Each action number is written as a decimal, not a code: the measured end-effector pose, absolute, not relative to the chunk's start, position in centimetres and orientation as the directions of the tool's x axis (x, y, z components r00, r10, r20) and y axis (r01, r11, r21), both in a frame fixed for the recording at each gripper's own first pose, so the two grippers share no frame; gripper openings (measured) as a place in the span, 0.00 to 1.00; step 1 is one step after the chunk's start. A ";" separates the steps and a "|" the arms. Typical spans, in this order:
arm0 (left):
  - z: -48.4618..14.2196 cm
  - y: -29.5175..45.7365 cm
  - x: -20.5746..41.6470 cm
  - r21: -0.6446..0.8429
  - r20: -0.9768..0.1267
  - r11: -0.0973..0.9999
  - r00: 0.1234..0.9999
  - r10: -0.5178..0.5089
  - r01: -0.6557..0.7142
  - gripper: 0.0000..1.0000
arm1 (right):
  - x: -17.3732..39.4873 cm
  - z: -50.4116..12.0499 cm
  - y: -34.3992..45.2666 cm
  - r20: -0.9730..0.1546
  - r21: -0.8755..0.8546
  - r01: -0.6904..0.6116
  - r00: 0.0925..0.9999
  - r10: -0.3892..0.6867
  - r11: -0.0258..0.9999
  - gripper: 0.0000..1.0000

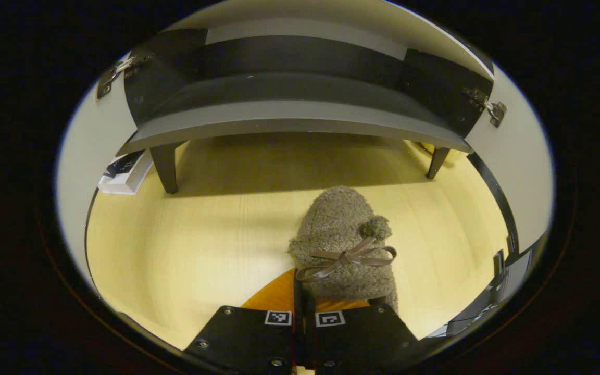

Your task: Grab one shoe with the right hand and put it into the shoe cabinet, grab the other shoe with the left hand and put it into the shoe cabinet; then close the right door with the right hand and the left door with the left hand.

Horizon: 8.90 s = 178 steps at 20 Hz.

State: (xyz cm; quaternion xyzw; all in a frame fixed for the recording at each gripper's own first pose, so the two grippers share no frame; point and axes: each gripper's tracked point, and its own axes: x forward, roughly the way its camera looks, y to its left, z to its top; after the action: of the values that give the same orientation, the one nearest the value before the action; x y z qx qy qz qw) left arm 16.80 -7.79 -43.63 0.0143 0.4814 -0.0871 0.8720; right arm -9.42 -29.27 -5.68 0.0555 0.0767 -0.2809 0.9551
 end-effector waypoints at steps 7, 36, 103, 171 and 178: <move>-36.7 -8.6 14.3 -0.013 -0.722 0.980 0.676 -0.147 0.199 0.02 | -6.5 -5.0 -33.3 -0.141 0.088 0.532 0.843 -0.519 0.842 0.97; -40.6 -4.7 18.1 0.226 -0.470 0.971 0.882 0.036 0.081 0.01 | -8.2 -2.6 -39.3 -0.029 0.191 0.617 0.781 -0.624 0.764 0.98; -32.6 1.1 -24.0 -0.095 -0.073 0.990 0.991 -0.113 0.106 1.00 | 1.1 12.6 -20.3 0.138 0.004 0.320 0.938 -0.318 0.947 0.84; -26.1 1.2 -13.2 -0.015 0.006 1.000 1.000 0.003 -0.003 0.99 | 5.4 7.7 -16.8 0.037 0.137 0.161 0.985 -0.168 0.977 0.92; -25.3 1.5 -15.1 -0.084 0.080 0.996 0.996 0.033 -0.026 0.96 | 5.7 10.0 -16.0 0.108 0.133 0.180 0.975 -0.195 0.975 1.00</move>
State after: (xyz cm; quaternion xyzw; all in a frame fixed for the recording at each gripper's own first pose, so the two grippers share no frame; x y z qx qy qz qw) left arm -15.08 1.46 -25.26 -0.0416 -0.0404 0.0148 0.9982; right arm 5.71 -16.01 10.05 0.0612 -0.0603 -0.0947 0.9918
